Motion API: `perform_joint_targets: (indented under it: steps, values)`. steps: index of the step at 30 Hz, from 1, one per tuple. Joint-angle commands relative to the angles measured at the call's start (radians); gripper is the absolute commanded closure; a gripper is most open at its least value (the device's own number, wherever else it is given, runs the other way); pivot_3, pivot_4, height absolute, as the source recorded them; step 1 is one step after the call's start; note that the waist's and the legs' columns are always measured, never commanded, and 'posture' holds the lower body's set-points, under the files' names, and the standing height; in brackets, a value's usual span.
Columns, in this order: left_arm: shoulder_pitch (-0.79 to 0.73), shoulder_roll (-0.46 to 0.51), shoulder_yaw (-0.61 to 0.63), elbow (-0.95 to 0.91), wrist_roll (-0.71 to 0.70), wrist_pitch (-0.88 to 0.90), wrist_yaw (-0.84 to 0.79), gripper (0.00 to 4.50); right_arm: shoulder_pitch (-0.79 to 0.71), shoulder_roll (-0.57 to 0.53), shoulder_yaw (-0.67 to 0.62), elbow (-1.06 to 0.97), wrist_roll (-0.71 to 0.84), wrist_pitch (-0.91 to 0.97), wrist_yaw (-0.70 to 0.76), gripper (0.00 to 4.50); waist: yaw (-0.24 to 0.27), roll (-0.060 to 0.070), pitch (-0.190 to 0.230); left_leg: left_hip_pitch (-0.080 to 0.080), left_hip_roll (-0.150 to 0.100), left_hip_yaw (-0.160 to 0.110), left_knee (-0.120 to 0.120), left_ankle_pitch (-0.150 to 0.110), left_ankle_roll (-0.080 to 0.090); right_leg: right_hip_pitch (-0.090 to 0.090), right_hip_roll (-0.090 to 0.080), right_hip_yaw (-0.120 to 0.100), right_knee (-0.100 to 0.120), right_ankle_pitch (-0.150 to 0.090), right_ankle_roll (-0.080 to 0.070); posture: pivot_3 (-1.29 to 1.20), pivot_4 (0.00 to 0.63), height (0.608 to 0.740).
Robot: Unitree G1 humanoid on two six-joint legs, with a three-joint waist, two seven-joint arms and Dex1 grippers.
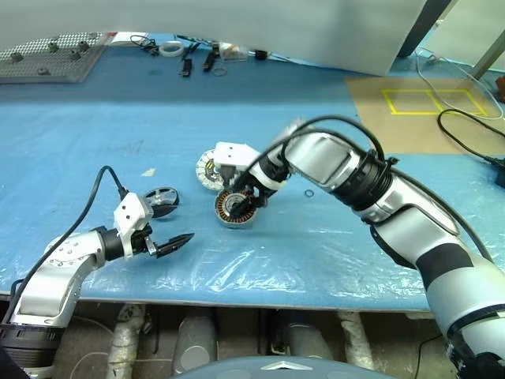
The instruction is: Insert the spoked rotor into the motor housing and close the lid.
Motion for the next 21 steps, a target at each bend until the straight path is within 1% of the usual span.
perform_joint_targets:
  steps: [1,8,14,20,21]
  values:
    - [0.003,0.01,0.009,-0.025,-0.005,-0.011,-0.006,0.0,-0.001,-0.005,0.017,0.025,-0.074,-0.163,0.034,0.8,-0.004,0.0,0.0,0.0,0.0,0.0,0.001,0.0,0.0,0.0,0.0,0.0,0.001,0.0,0.0,0.0,0.15,0.74]
    - [-0.008,0.007,0.002,-0.021,0.0,-0.004,0.001,0.0,0.027,0.011,0.03,0.072,-0.184,-0.334,0.081,0.8,-0.013,0.0,0.0,0.0,0.001,0.0,0.004,0.0,0.001,0.001,0.0,0.0,0.001,0.001,-0.003,0.0,0.15,0.74]
    - [0.012,0.009,0.008,-0.037,-0.003,-0.012,-0.003,0.0,0.054,-0.028,0.036,0.06,-0.262,-0.495,0.172,0.8,-0.013,0.0,0.0,0.0,0.001,0.001,0.005,0.0,0.002,0.001,0.0,0.0,0.002,0.001,-0.003,0.0,0.15,0.74]
    - [0.042,-0.001,0.007,-0.05,0.005,-0.041,0.006,0.0,0.088,0.003,0.013,0.099,-0.312,-0.529,0.183,0.8,-0.015,0.0,0.0,0.0,0.003,0.001,0.008,0.0,0.003,-0.001,0.0,0.0,0.008,-0.001,-0.006,0.0,0.15,0.74]
    - [0.047,-0.004,0.008,-0.054,0.006,-0.045,0.01,0.0,0.091,0.01,0.008,0.106,-0.319,-0.532,0.181,0.8,-0.015,0.0,0.0,0.0,0.003,0.001,0.009,0.0,0.003,-0.002,0.0,0.0,0.011,-0.003,-0.011,0.0,0.15,0.74]
